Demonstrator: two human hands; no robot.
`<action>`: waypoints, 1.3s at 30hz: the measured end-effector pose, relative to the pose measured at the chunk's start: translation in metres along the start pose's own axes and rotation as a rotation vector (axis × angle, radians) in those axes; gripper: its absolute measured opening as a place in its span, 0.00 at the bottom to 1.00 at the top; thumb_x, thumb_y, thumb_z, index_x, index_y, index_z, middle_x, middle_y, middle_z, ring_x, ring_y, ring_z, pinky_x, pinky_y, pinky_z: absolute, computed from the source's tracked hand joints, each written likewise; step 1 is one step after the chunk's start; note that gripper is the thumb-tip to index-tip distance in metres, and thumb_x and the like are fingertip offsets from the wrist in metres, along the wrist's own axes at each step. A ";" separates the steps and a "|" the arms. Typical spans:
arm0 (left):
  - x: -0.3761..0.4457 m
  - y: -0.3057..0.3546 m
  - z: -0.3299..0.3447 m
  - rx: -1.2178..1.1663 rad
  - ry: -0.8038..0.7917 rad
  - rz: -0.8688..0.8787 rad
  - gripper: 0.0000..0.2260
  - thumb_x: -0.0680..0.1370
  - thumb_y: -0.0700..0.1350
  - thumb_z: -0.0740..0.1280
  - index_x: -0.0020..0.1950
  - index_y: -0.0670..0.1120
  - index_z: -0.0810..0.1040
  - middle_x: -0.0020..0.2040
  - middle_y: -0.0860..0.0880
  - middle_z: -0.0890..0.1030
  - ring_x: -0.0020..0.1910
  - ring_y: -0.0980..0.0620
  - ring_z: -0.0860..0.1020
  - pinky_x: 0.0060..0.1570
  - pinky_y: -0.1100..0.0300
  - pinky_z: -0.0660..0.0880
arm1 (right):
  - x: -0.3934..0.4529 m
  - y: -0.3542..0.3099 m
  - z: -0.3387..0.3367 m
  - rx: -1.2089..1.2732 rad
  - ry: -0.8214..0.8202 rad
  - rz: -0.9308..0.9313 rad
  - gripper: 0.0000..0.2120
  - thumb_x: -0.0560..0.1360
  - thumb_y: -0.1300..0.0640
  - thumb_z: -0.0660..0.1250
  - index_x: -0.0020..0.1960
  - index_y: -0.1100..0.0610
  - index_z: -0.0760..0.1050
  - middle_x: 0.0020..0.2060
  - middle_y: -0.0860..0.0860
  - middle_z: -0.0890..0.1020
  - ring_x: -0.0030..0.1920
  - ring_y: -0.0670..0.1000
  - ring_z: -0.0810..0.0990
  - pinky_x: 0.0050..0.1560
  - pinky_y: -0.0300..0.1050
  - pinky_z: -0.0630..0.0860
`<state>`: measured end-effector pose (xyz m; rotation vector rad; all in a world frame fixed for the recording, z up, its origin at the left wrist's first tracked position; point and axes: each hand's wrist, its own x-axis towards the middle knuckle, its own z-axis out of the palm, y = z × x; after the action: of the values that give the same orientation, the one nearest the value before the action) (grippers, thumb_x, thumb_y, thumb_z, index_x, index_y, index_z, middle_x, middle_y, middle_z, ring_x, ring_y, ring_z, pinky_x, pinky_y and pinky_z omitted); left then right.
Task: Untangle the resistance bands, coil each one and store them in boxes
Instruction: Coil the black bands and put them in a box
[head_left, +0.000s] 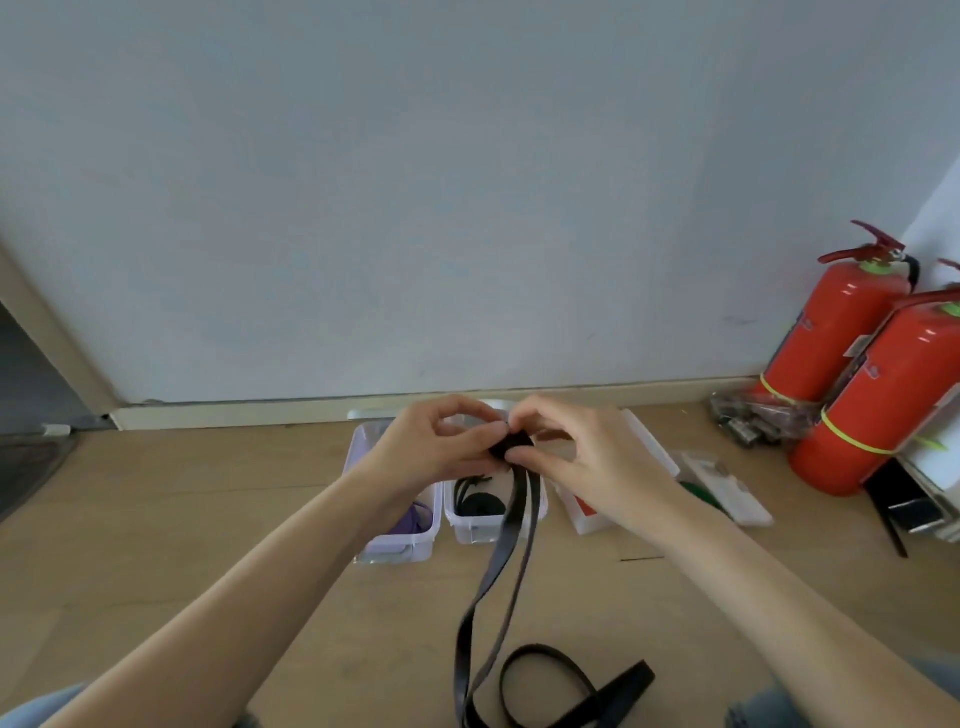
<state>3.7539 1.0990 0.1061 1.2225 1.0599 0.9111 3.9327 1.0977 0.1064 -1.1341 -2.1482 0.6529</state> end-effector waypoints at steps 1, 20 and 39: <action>0.001 0.000 0.000 -0.034 0.003 -0.019 0.10 0.73 0.42 0.70 0.51 0.39 0.78 0.44 0.39 0.84 0.44 0.44 0.84 0.44 0.61 0.80 | 0.001 0.001 0.003 0.020 0.017 -0.017 0.06 0.74 0.56 0.69 0.51 0.53 0.76 0.47 0.43 0.82 0.52 0.38 0.79 0.54 0.41 0.76; -0.008 0.003 -0.004 0.445 -0.167 -0.017 0.08 0.67 0.44 0.75 0.44 0.53 0.81 0.40 0.53 0.85 0.40 0.59 0.82 0.41 0.70 0.76 | -0.005 -0.014 -0.007 -0.060 -0.035 -0.019 0.07 0.69 0.64 0.73 0.46 0.57 0.83 0.45 0.49 0.75 0.42 0.47 0.77 0.48 0.37 0.72; -0.005 -0.008 -0.003 -0.266 -0.055 -0.025 0.16 0.68 0.41 0.69 0.54 0.38 0.80 0.50 0.43 0.84 0.52 0.51 0.82 0.48 0.68 0.77 | -0.004 -0.018 0.012 0.357 0.209 0.169 0.12 0.69 0.62 0.73 0.46 0.47 0.77 0.42 0.46 0.84 0.44 0.44 0.82 0.50 0.41 0.79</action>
<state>3.7495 1.0942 0.0989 1.0054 0.8767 0.9600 3.9162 1.0833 0.1086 -1.1364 -1.6902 0.9092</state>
